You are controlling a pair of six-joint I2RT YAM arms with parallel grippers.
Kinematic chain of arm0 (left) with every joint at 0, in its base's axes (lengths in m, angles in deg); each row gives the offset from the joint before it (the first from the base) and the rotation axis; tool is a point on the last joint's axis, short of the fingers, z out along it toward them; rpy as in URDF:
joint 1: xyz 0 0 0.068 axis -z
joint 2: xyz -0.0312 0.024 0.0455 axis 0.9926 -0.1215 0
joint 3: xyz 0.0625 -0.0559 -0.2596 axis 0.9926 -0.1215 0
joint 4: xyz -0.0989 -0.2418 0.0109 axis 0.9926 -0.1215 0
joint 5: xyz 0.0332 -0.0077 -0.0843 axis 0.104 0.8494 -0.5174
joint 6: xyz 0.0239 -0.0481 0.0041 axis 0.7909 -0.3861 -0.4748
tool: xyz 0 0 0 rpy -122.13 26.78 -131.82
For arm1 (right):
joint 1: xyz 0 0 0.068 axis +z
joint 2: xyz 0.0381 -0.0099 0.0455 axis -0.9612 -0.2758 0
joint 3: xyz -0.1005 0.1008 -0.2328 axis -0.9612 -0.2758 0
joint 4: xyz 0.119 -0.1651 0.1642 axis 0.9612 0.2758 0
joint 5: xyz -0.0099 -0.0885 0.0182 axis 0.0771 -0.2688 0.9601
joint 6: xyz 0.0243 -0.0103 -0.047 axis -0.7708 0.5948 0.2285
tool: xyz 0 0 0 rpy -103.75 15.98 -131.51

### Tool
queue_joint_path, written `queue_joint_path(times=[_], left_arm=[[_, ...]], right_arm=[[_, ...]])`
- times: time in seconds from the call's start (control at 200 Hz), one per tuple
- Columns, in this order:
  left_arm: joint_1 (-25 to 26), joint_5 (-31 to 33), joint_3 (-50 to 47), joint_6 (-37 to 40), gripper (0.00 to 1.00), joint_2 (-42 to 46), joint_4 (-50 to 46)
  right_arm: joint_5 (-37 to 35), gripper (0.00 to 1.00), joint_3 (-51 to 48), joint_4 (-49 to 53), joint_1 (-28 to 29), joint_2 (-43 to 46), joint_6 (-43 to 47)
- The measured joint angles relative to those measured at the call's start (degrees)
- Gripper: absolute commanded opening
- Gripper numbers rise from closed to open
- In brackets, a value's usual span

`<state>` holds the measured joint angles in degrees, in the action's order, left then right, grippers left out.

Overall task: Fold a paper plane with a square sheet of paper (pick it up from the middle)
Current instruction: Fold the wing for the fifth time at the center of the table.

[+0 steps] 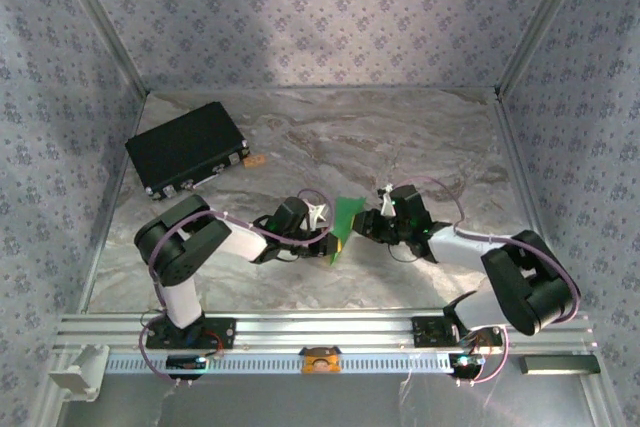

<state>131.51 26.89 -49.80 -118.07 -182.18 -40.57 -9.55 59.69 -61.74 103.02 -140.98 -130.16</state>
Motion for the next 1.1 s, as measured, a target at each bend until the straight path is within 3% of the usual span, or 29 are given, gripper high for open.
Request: queue_joint_path(times=[0.32,0.635,1.099], left_arm=[[-2.54,-6.54,-1.66,-5.11,0.0,-3.69,9.25],[-3.89,-6.62,-4.24,-12.26,0.0,-5.49,18.18],[-4.24,-5.7,-3.85,-16.68,0.0,-5.86,17.68]], right_arm=[[2.78,0.19,2.1,-2.58,0.15,-4.68,0.17],[5.22,0.18,4.09,-5.07,0.09,-9.29,0.15],[8.24,0.18,5.4,-6.91,-1.81,-12.11,0.17]])
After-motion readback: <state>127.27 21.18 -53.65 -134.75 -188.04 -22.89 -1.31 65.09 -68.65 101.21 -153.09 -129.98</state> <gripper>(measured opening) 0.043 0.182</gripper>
